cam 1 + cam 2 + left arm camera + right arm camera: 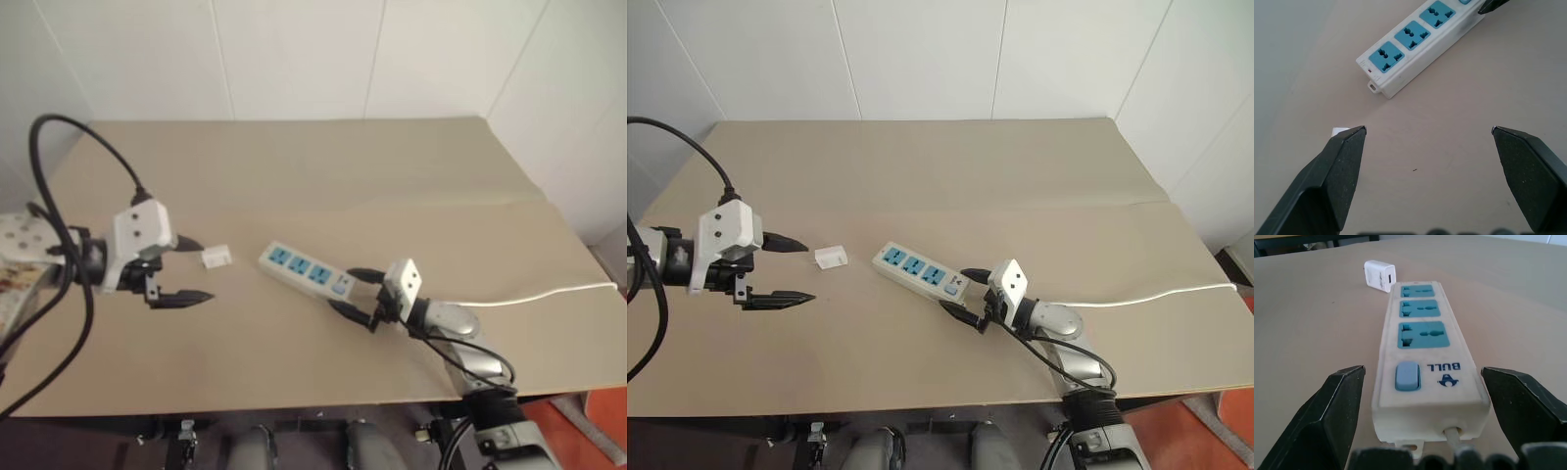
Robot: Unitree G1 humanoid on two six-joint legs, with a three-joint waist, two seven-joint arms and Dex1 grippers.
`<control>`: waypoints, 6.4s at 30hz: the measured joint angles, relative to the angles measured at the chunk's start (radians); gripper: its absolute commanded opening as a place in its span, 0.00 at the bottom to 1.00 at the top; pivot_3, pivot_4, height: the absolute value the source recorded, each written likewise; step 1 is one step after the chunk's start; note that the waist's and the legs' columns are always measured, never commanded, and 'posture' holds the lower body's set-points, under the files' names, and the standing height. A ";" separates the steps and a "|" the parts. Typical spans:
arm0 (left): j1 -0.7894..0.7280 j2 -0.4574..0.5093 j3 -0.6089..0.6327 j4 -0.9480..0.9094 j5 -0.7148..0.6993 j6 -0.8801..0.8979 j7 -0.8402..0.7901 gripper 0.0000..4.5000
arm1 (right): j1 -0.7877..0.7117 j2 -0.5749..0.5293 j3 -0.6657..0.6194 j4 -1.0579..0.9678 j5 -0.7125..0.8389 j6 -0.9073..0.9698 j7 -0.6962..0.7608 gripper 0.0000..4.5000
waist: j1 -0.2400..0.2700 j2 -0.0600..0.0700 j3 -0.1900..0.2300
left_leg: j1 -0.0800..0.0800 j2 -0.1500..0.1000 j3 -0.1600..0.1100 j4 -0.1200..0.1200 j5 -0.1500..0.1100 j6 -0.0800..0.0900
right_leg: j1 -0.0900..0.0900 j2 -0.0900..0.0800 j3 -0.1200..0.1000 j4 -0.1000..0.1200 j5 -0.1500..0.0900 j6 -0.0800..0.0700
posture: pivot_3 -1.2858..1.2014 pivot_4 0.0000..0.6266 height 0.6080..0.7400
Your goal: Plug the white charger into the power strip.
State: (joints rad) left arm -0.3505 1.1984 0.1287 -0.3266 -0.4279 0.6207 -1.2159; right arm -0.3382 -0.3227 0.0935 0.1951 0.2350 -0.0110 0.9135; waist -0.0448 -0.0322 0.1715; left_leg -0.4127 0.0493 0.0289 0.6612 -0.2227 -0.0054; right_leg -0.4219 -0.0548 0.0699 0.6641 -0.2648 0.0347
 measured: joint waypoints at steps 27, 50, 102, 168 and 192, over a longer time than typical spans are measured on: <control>0.030 0.006 0.007 0.004 0.029 -0.008 0.034 1.00 | -0.090 0.020 0.039 0.172 -0.056 -0.076 0.046 0.76 | -0.007 -0.003 -0.002 | 0.006 0.001 0.000 0.000 0.000 0.000 | 0.004 0.001 0.001 0.001 0.000 0.000 | 0.52 0.24 1.00; -1.203 -0.592 -0.883 1.408 0.826 -0.326 -0.371 1.00 | -0.286 -0.021 0.126 0.403 -0.070 -0.223 0.329 0.76 | -0.031 -0.003 -0.002 | 0.001 0.000 -0.002 0.000 0.000 0.001 | -0.001 0.003 0.002 0.001 0.000 0.000 | 0.52 0.24 1.00; -1.055 -0.762 -0.819 1.639 1.070 -0.437 -0.167 1.00 | -0.172 -0.034 0.131 0.215 -0.107 -0.169 0.199 0.76 | -0.024 -0.003 -0.002 | 0.002 -0.001 -0.003 0.000 0.000 0.001 | 0.002 0.002 0.002 0.001 0.000 0.000 | 0.52 0.24 1.00; -0.334 -0.664 -0.195 0.637 -0.042 -0.075 -0.329 0.23 | -0.321 0.014 0.170 0.454 -0.124 -0.199 0.438 0.76 | -0.051 0.004 -0.008 | 0.030 0.000 -0.008 -0.001 -0.002 -0.003 | 0.033 0.003 0.000 -0.003 -0.002 0.000 | 0.52 0.24 1.00; -0.272 -0.734 -0.216 0.668 -0.005 -0.242 -0.272 0.23 | -0.308 0.010 0.180 0.412 -0.138 -0.201 0.435 0.76 | -0.052 0.004 -0.008 | 0.028 0.001 -0.008 -0.002 -0.003 -0.001 | 0.033 0.004 0.000 -0.006 -0.002 0.001 | 0.52 0.24 1.00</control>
State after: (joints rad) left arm -0.6224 0.4643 -0.0876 0.3415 -0.4332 0.3789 -1.4876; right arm -0.6457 -0.3127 0.2732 0.6068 0.0967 -0.2117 1.3481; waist -0.0966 -0.0286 0.1632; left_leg -0.3842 0.0505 0.0206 0.6597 -0.2261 -0.0065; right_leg -0.3893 -0.0505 0.0703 0.6579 -0.2666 0.0354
